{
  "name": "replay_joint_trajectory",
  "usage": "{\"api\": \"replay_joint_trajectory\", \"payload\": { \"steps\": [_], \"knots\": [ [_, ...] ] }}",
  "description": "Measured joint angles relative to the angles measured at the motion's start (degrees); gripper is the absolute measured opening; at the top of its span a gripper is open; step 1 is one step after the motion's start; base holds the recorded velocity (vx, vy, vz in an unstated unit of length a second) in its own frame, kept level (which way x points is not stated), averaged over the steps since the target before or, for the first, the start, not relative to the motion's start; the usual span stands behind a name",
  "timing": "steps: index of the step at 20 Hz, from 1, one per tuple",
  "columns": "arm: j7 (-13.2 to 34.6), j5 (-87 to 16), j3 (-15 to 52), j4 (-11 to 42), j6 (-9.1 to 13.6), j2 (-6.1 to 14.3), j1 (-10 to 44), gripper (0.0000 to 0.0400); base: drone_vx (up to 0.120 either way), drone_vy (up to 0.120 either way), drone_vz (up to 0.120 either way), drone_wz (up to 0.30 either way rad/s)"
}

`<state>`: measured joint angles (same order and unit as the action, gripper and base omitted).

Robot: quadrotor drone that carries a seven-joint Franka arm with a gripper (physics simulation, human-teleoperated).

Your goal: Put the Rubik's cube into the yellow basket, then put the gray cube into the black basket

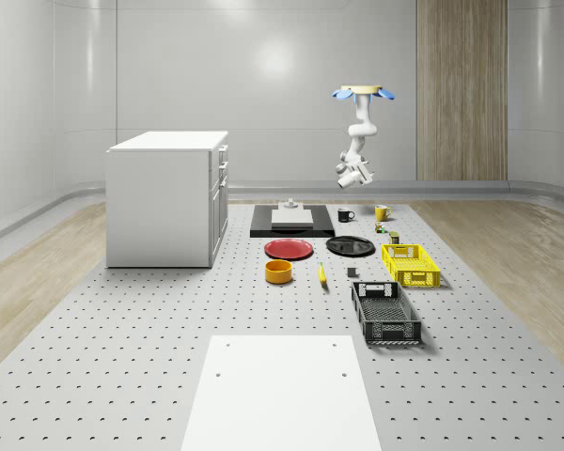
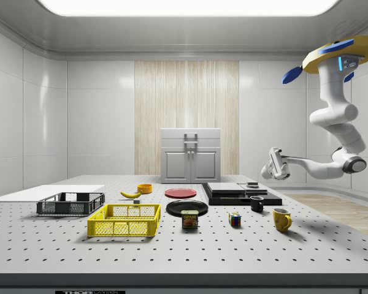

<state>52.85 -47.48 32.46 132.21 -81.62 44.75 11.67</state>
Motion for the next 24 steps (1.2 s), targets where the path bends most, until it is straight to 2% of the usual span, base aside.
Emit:
{"api": "replay_joint_trajectory", "payload": {
  "steps": [4,7,9,13,16,20,24],
  "knots": [
    [8.2,-25.9,14.3,14.7,0.4,3.3,8.5,0.0400,0.120,0.000,-0.120,0.000],
    [15.9,-42.8,22.8,24.0,3.4,5.7,17.3,0.0400,0.120,0.000,-0.120,0.000],
    [20.7,-51.1,27.0,28.0,6.1,7.2,23.5,0.0400,0.120,0.000,-0.120,0.000],
    [27.9,-60.7,32.8,31.9,11.0,9.9,34.0,0.0400,0.120,0.000,-0.120,0.000],
    [31.3,-64.0,35.4,33.0,13.2,11.7,39.2,0.0400,0.120,0.000,-0.120,0.000],
    [34.1,-65.8,37.5,33.6,14.6,13.7,43.5,0.0400,0.120,0.000,-0.120,0.000],
    [35.8,-66.2,38.7,33.7,14.8,15.3,45.9,0.0400,0.120,0.000,-0.080,0.000]
  ]
}}
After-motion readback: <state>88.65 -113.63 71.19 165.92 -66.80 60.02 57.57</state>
